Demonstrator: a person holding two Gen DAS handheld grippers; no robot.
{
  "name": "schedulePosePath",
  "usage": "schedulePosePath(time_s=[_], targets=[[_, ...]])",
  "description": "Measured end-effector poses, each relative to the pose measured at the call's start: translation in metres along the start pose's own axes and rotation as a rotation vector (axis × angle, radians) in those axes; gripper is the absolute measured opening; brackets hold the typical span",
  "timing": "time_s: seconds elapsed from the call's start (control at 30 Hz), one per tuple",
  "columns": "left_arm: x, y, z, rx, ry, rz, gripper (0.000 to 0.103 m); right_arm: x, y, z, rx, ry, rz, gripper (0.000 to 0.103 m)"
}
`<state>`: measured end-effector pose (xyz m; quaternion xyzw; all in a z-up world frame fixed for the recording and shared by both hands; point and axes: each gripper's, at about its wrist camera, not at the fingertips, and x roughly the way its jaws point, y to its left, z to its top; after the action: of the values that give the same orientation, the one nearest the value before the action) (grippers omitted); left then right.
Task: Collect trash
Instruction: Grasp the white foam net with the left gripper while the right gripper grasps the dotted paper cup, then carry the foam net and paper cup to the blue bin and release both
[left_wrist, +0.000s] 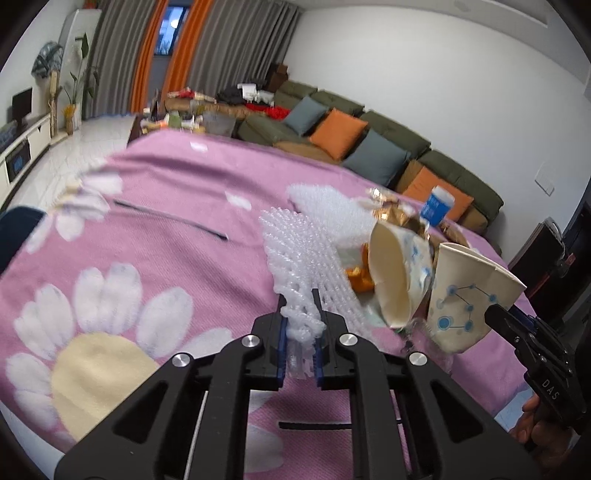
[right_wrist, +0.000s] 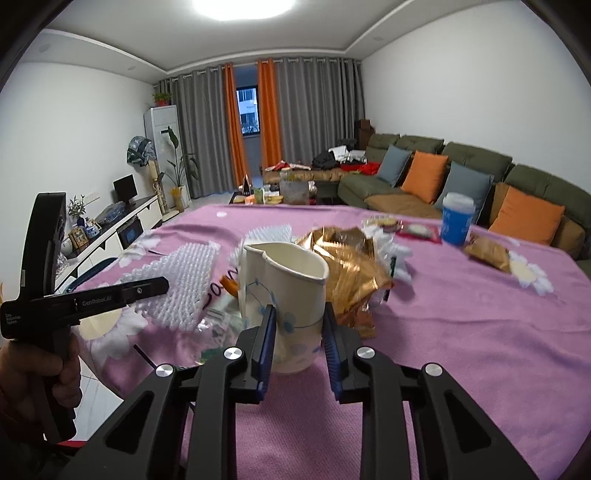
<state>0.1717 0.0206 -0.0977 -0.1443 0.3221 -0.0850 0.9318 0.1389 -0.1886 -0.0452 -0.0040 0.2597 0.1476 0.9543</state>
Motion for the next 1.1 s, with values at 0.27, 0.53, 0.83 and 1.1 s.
schedulePosePath(time_s=[0.27, 0.53, 0.83, 1.1], targets=[[-0.058, -0.001, 0.016, 0.051, -0.164, 0.052, 0.011, -0.023, 0.015, 0.021, -0.036, -0.091, -0.006, 0.023], [-0.125, 0.029, 0.027, 0.026, -0.297, 0.145, 0.011, -0.015, 0.062, 0.05, -0.098, -0.16, 0.115, 0.023], [-0.194, 0.067, 0.026, -0.026, -0.407, 0.294, 0.011, 0.016, 0.137, 0.082, -0.183, -0.175, 0.32, 0.023], [-0.25, 0.105, 0.021, -0.059, -0.471, 0.423, 0.011, 0.043, 0.198, 0.1, -0.239, -0.156, 0.458, 0.023]])
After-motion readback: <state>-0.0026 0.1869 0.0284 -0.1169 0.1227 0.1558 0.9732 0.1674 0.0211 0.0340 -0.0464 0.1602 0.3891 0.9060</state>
